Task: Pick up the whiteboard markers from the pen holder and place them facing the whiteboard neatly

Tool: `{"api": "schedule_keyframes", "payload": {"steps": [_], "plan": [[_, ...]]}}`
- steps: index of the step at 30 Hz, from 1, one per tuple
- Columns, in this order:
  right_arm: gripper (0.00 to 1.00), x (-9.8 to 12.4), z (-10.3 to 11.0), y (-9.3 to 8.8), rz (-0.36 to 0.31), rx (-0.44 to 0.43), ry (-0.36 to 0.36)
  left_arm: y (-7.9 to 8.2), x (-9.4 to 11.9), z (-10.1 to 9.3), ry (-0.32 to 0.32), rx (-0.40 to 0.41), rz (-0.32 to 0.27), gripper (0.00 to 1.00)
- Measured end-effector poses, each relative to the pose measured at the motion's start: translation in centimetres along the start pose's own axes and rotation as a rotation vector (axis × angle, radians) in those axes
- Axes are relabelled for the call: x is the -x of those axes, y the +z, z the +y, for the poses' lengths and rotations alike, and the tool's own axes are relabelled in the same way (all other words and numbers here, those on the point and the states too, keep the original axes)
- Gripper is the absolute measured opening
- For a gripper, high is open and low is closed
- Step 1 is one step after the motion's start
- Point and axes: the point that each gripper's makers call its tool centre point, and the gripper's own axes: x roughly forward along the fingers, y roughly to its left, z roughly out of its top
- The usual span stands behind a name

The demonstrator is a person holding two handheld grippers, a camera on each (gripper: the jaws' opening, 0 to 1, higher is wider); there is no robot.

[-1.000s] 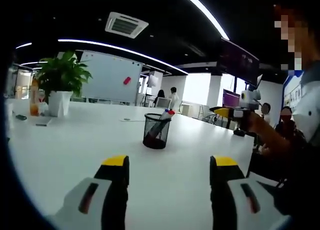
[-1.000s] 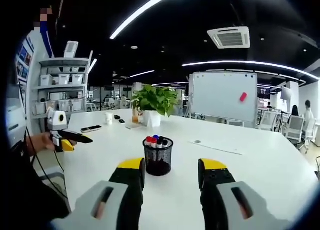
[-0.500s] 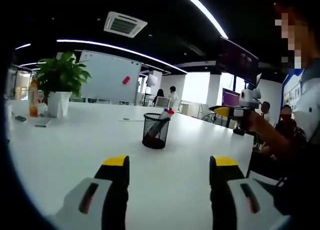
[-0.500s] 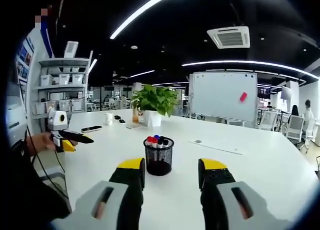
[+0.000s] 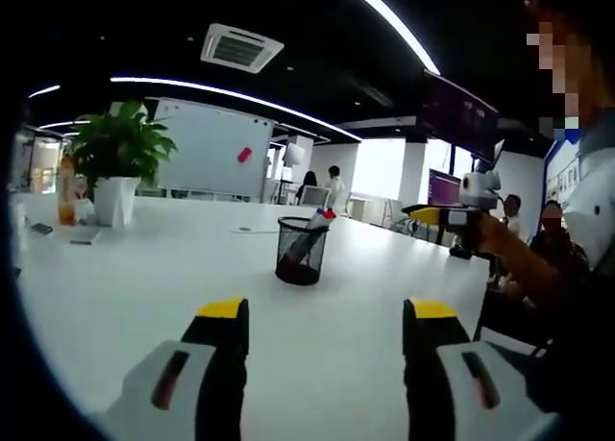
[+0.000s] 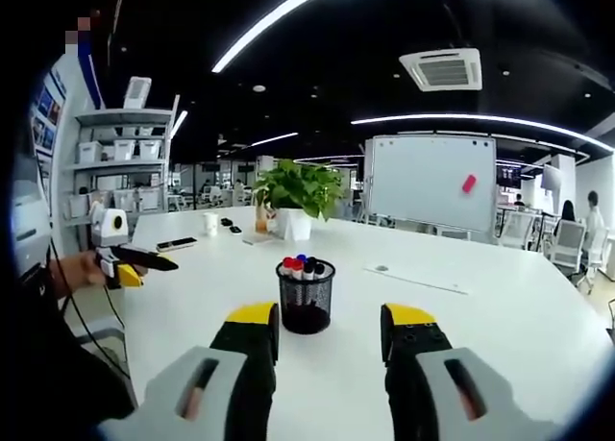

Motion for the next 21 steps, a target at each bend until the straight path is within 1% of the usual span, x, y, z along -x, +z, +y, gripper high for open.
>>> {"api": "schedule_keyframes", "payload": {"steps": [15,21], "plan": [[0.45,0.13,-0.14,0.08,-0.005,0.001,0.001,0.29,-0.07,-0.15,-0.002,-0.011,-0.004,0.65],[0.45,-0.07,0.04,-0.07,-0.003,0.002,0.007,0.10,0.03,-0.15,0.000,-0.015,0.004,0.65]]}}
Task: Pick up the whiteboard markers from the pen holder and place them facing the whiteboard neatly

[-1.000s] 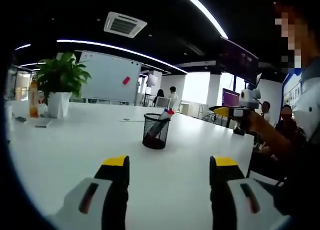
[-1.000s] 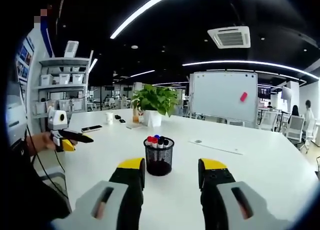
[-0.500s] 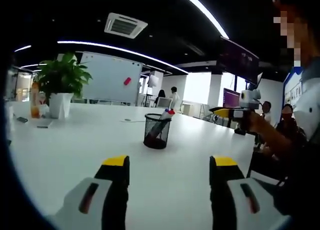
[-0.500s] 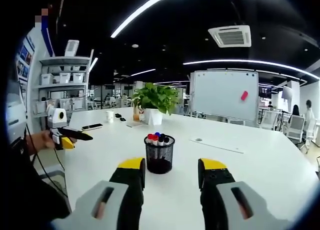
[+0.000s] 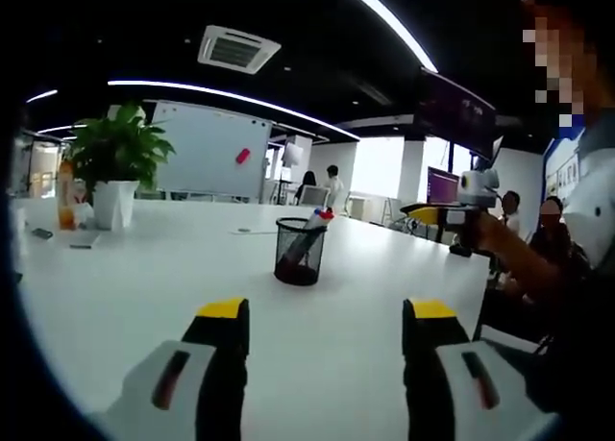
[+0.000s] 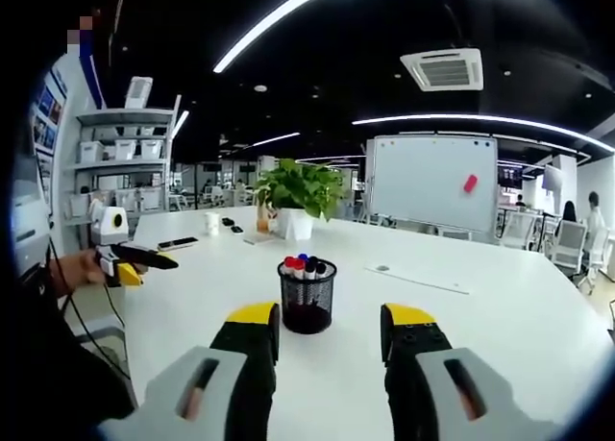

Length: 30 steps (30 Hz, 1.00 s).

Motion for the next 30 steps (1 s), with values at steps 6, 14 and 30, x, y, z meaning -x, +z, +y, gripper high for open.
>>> {"api": "schedule_keyframes", "payload": {"steps": [6,14,30], "plan": [[0.45,-0.4,-0.4,0.1,0.009,-0.002,-0.007,-0.3,0.0,0.2,-0.006,0.007,0.006,0.65],[0.45,-2.0,-0.5,0.6,0.019,0.010,-0.004,-0.6,0.8,1.3,0.001,-0.035,0.038,0.65],[0.45,-4.2,-0.4,0.3,0.025,0.001,-0.003,-1.5,0.1,2.7,-0.016,0.011,0.025,0.65]]}}
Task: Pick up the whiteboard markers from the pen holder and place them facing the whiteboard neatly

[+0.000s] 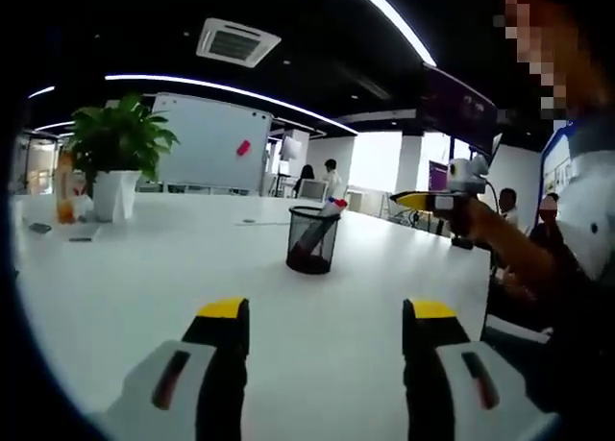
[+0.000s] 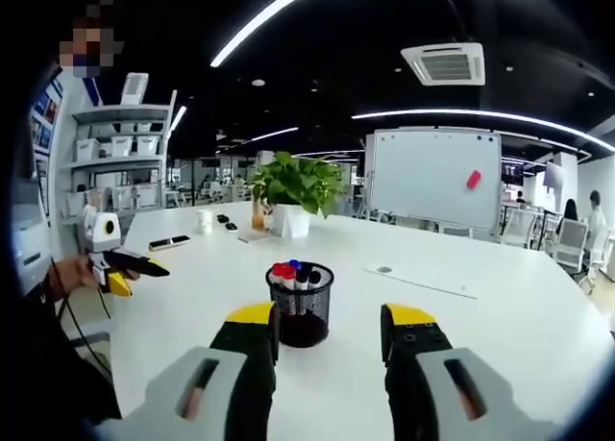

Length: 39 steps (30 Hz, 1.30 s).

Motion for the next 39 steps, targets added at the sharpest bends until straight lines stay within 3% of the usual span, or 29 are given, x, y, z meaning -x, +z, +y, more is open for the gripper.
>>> {"api": "schedule_keyframes", "payload": {"steps": [9,29,39], "plan": [[0.45,-0.4,0.2,0.9,-0.012,0.013,0.008,-0.5,0.6,0.1,0.016,0.007,0.005,0.65],[0.45,-0.1,1.4,1.2,-0.009,0.026,0.034,0.1,0.8,-0.4,0.018,0.012,-0.014,0.65],[0.47,0.3,1.0,1.7,-0.021,0.028,0.032,0.5,0.4,-0.8,0.016,0.007,-0.023,0.65]]}}
